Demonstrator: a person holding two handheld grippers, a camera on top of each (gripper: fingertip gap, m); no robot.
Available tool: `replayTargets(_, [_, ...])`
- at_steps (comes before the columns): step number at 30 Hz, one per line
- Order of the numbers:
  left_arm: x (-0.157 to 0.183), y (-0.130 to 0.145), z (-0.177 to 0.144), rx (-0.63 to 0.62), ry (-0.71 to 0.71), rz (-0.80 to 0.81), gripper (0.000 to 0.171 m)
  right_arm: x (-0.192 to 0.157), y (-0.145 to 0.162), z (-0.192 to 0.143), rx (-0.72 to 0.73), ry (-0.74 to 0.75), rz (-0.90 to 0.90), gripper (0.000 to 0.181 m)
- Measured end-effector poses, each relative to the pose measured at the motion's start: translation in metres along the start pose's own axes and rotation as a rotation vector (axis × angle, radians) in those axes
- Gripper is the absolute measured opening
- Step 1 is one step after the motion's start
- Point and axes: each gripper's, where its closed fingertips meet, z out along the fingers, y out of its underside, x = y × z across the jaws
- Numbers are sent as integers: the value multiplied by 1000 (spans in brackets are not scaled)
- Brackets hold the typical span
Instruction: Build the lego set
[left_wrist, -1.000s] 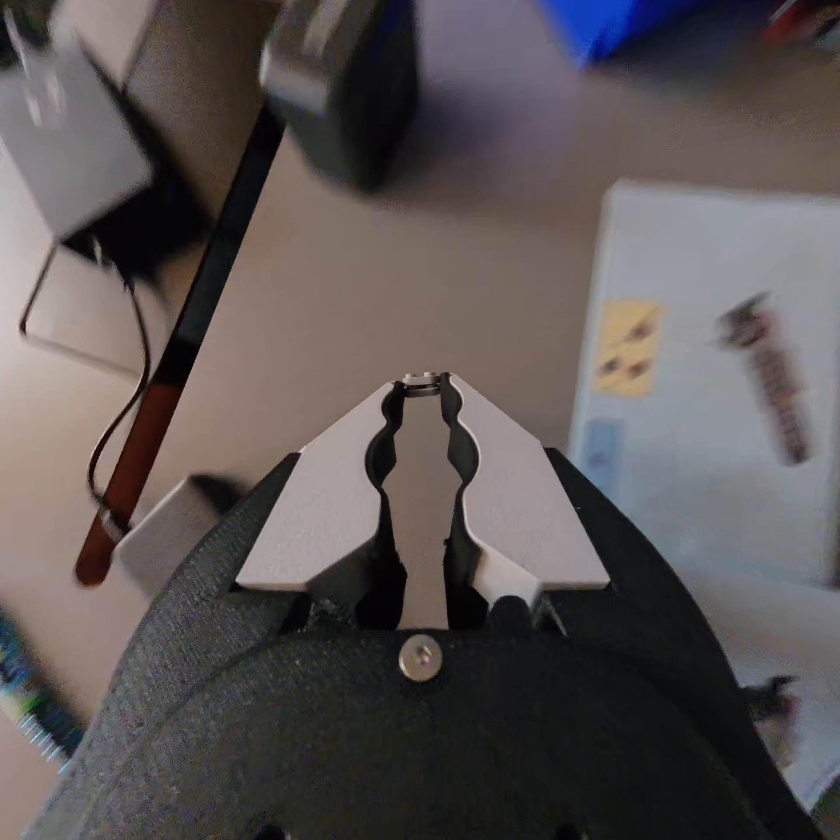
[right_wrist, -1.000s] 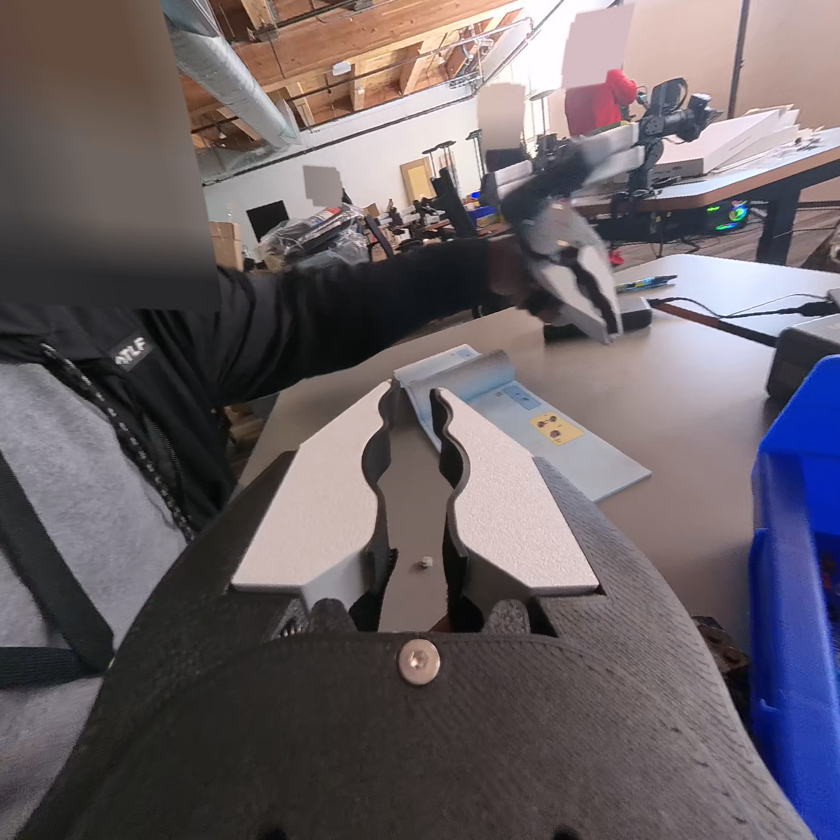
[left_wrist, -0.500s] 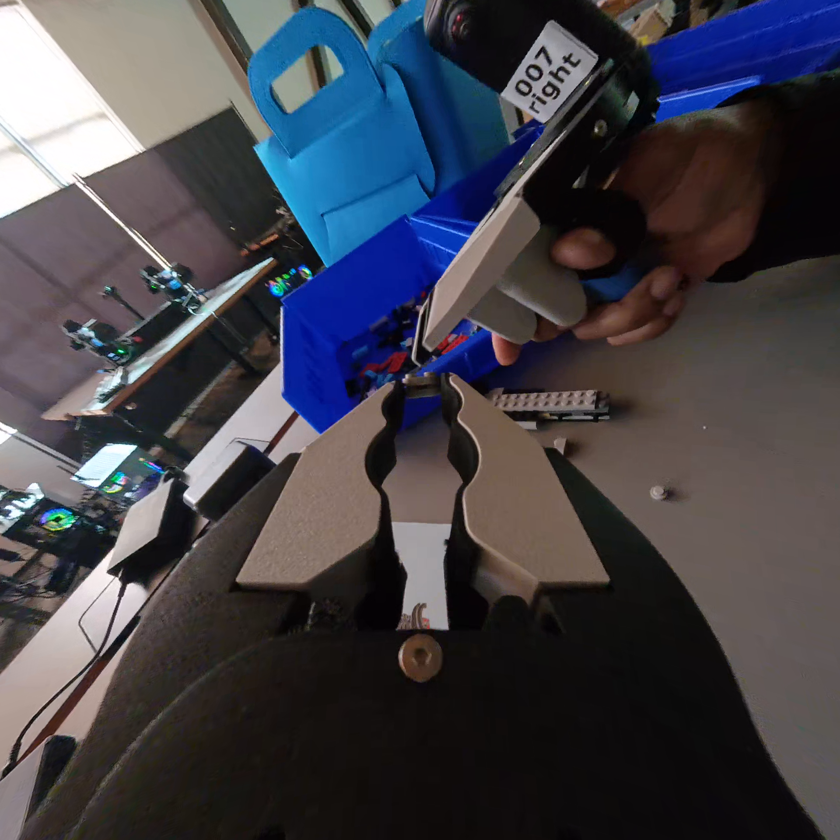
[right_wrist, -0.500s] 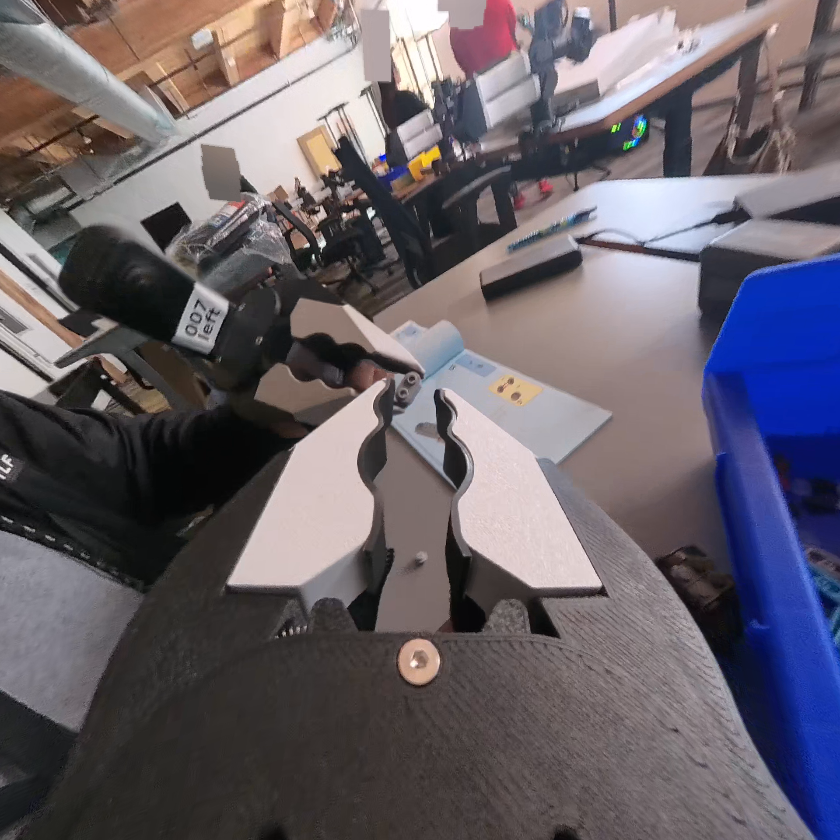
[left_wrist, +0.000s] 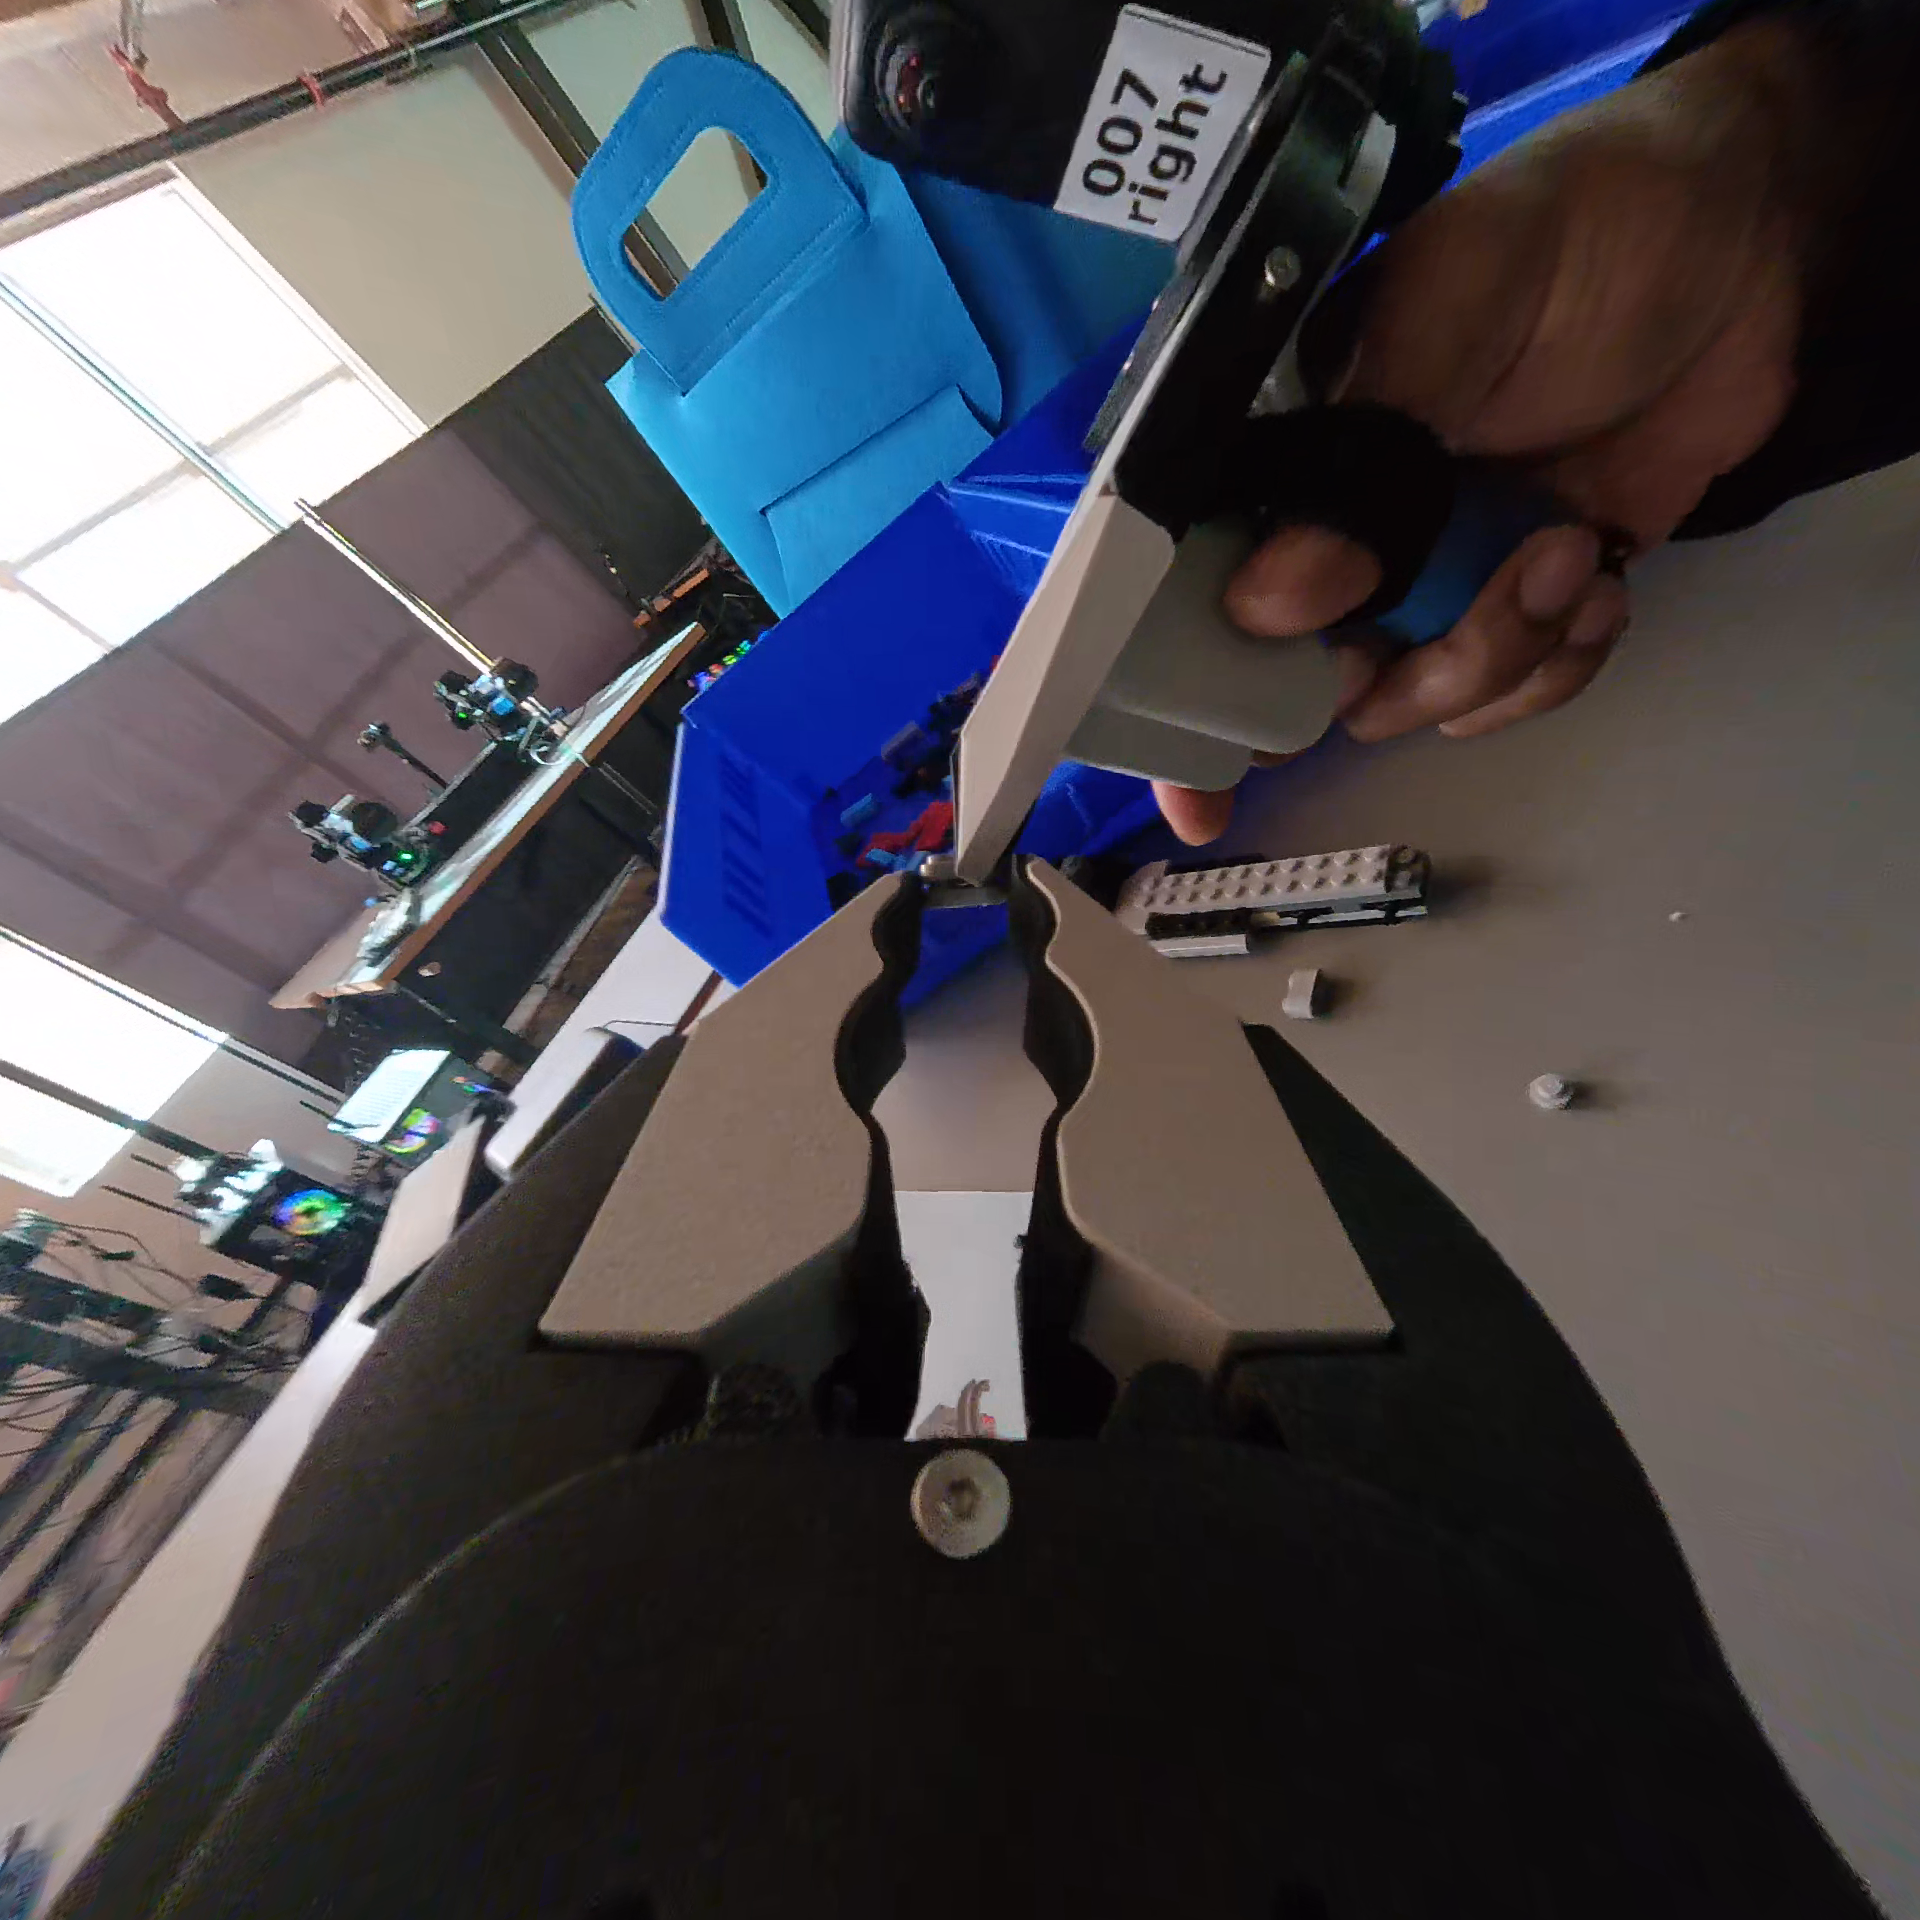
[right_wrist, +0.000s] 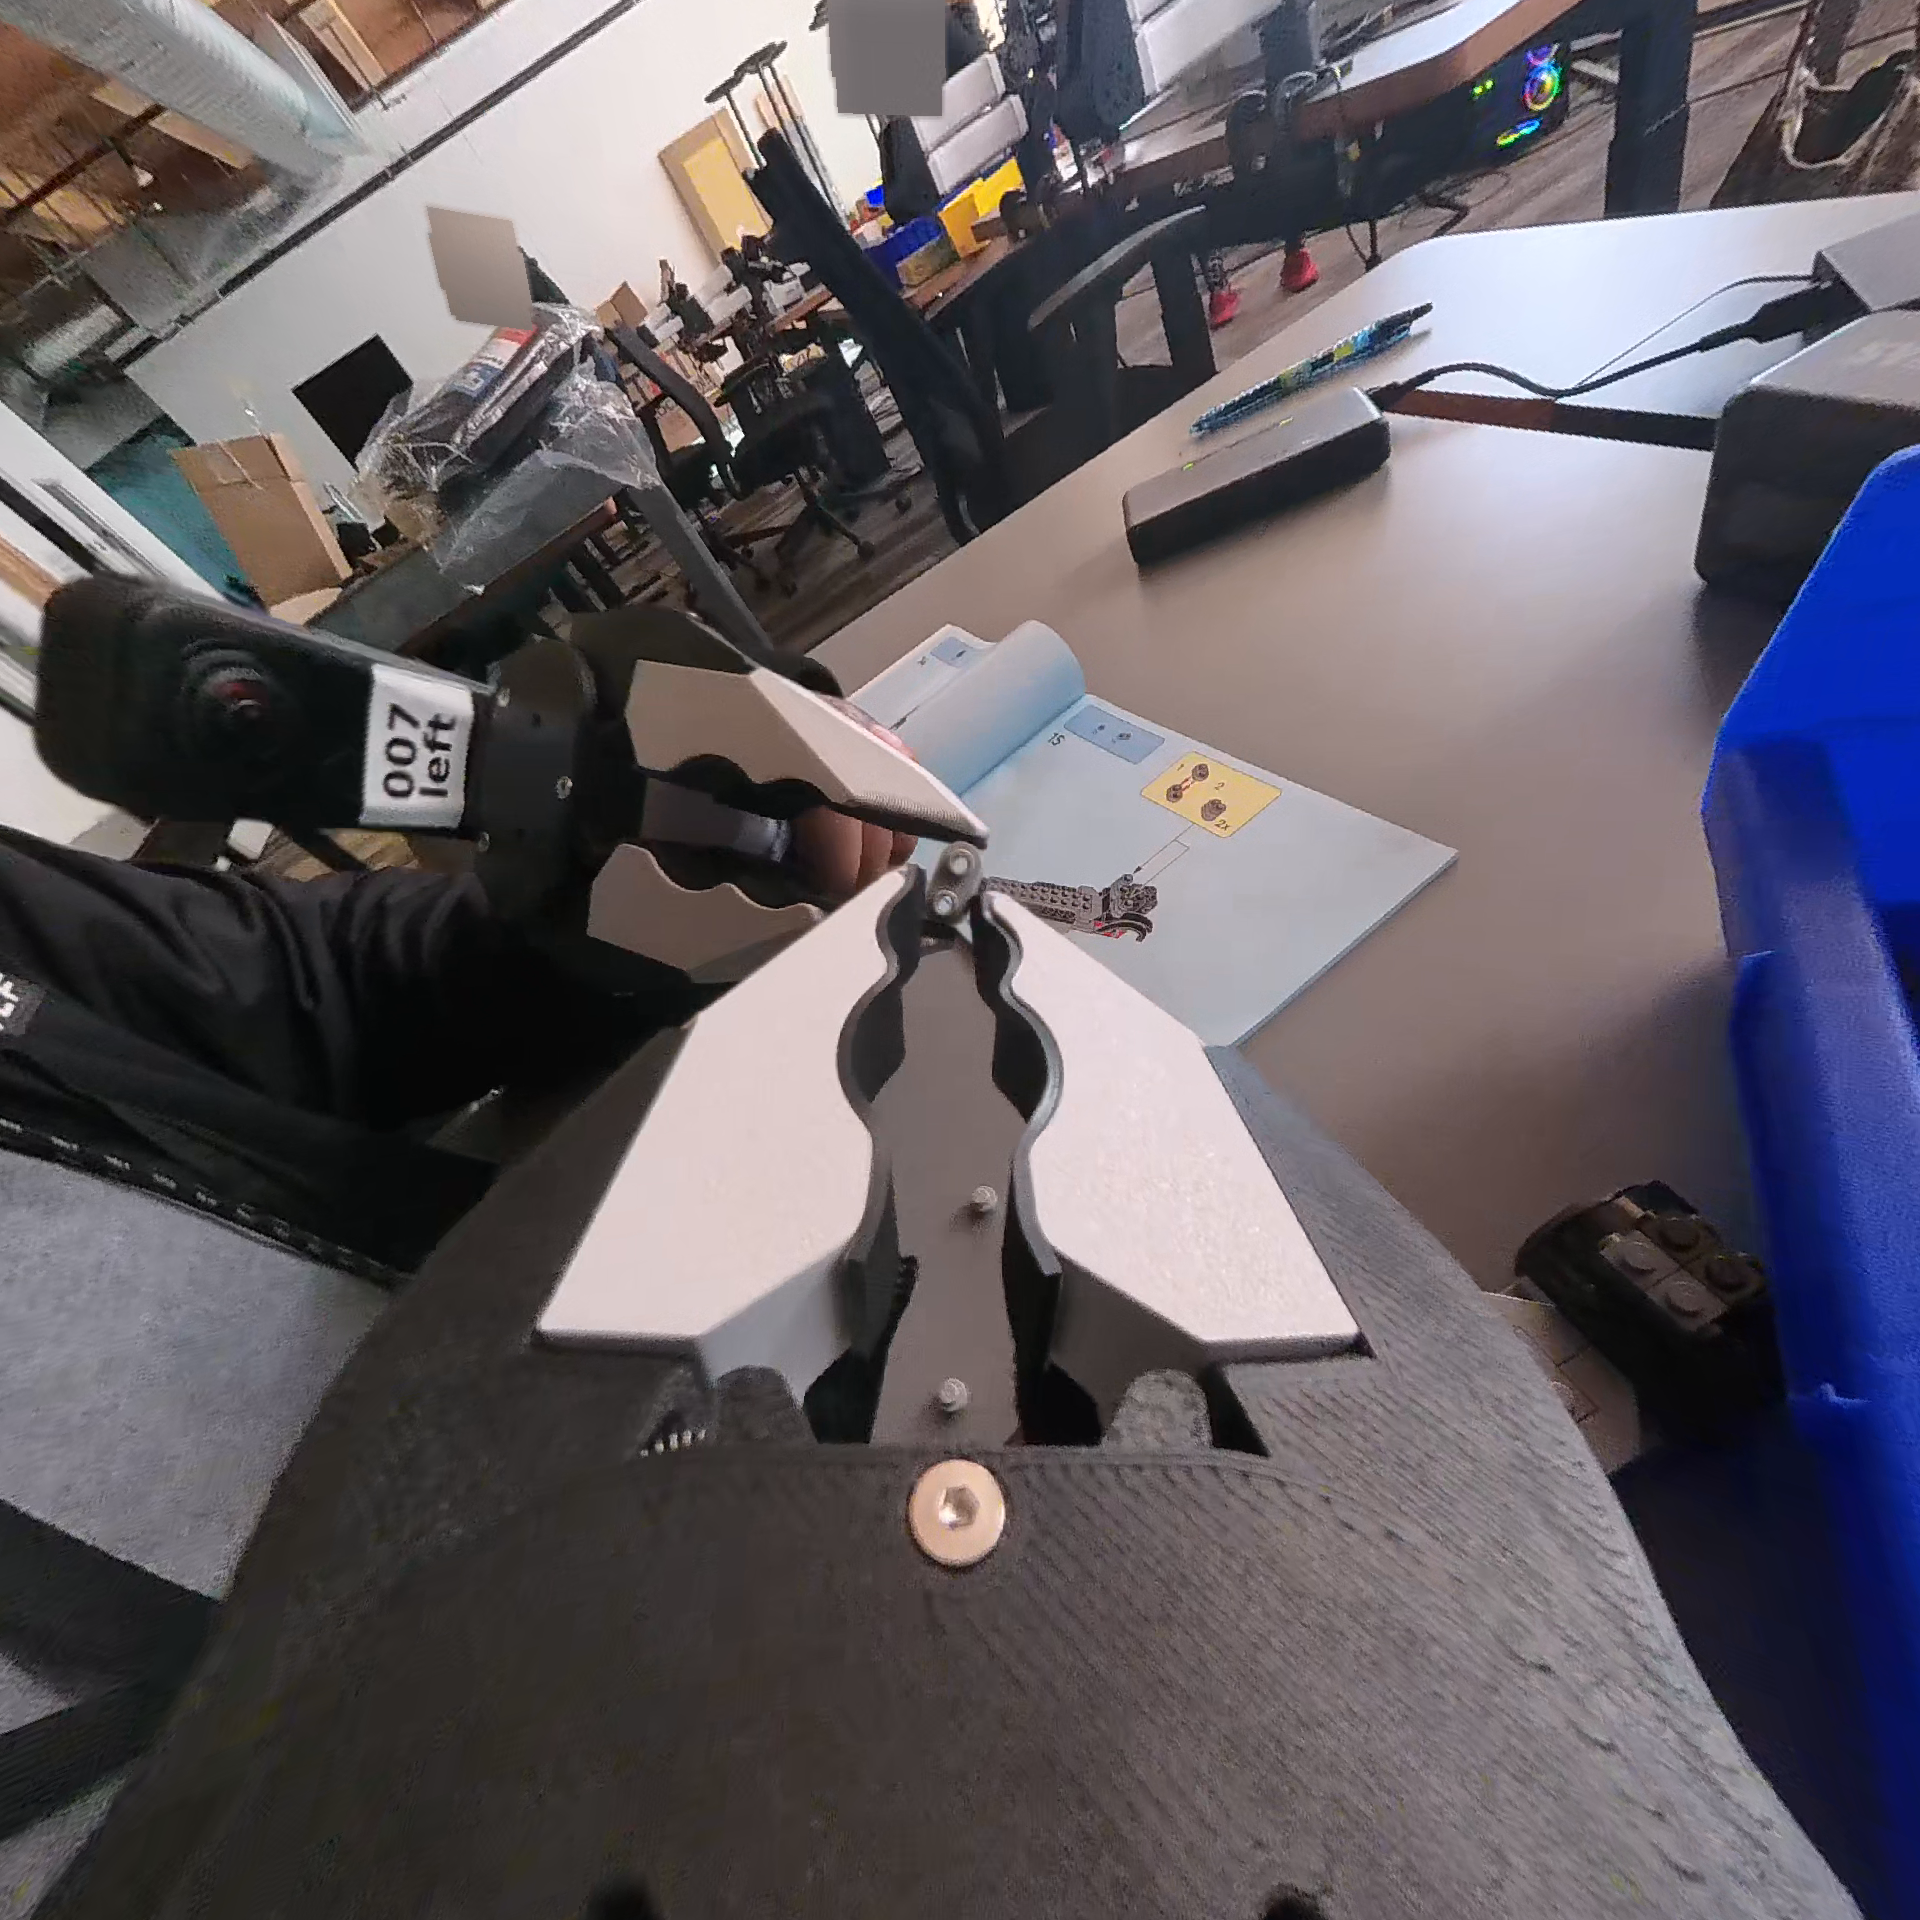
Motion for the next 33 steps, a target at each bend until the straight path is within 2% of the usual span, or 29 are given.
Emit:
replayTargets(3, [0, -1, -1, 47, 63, -149, 16, 1, 0, 0, 6, -9, 2, 8])
replayTargets(5, [-2, -5, -5, 103, 131, -301, 21, 0, -1, -2, 16, -26, -1, 8])
replayTargets(10, [-13, -16, -18, 252, 354, -765, 19, -9, -5, -7, 28, -93, -48, 8])
replayTargets(13, [-13, -19, -22, 293, 464, -931, 19, -17, -7, -9, 42, -144, -71, 8])
replayTargets(17, [0, -23, -23, 299, 587, -1000, 19, -28, -8, -11, 58, -214, -80, 8])
replayTargets(21, [4, -28, -26, 331, 640, -1029, 14, -34, -7, -12, 60, -251, -84, 8])
replayTargets(26, [6, -31, -28, 366, 689, -1067, 13, -36, -3, -11, 42, -266, -79, 8])
replayTargets(33, [14, -29, -27, 348, 711, -1041, 9, -37, 1, -11, 6, -271, -96, 9])
